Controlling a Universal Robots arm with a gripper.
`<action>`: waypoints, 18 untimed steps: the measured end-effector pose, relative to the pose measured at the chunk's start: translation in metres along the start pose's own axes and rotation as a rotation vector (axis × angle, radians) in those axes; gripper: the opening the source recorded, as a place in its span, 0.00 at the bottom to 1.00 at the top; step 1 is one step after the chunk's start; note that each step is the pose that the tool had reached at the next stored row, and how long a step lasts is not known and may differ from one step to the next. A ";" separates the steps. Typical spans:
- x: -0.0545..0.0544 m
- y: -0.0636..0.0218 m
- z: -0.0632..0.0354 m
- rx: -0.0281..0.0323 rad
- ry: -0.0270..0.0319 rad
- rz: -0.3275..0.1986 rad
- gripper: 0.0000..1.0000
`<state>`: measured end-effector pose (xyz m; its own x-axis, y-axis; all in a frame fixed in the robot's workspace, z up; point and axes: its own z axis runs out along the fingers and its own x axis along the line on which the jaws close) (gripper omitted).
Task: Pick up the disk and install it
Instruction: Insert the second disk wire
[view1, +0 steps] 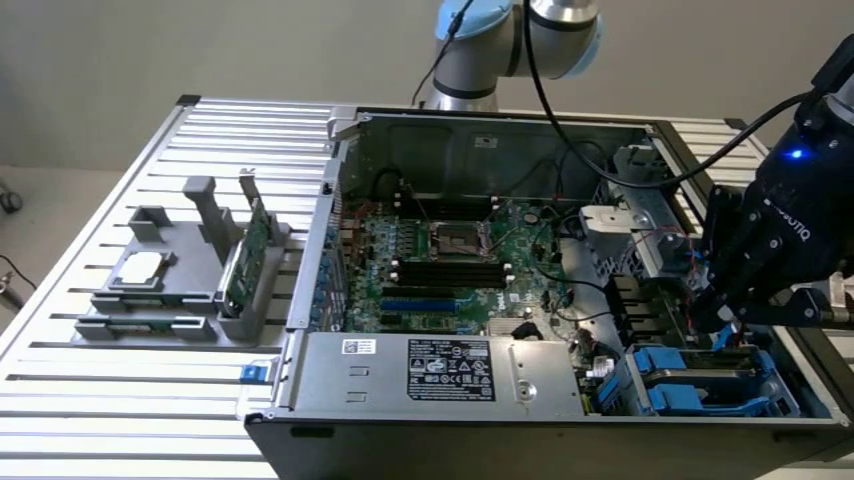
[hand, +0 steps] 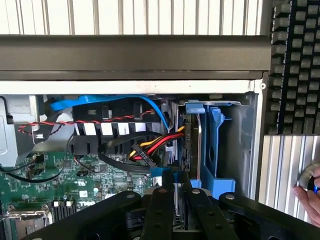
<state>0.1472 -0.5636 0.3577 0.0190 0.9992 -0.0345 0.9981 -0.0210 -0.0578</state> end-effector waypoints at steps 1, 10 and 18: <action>-0.001 -0.0005 0.0003 -0.0035 0.0059 -0.002 0.16; -0.008 -0.0051 0.0034 -0.0456 0.0231 -0.006 0.16; -0.012 -0.0051 0.0063 -0.0462 0.0235 -0.006 0.16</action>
<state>0.1415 -0.5753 0.3521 0.0138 0.9998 -0.0108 0.9998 -0.0140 -0.0117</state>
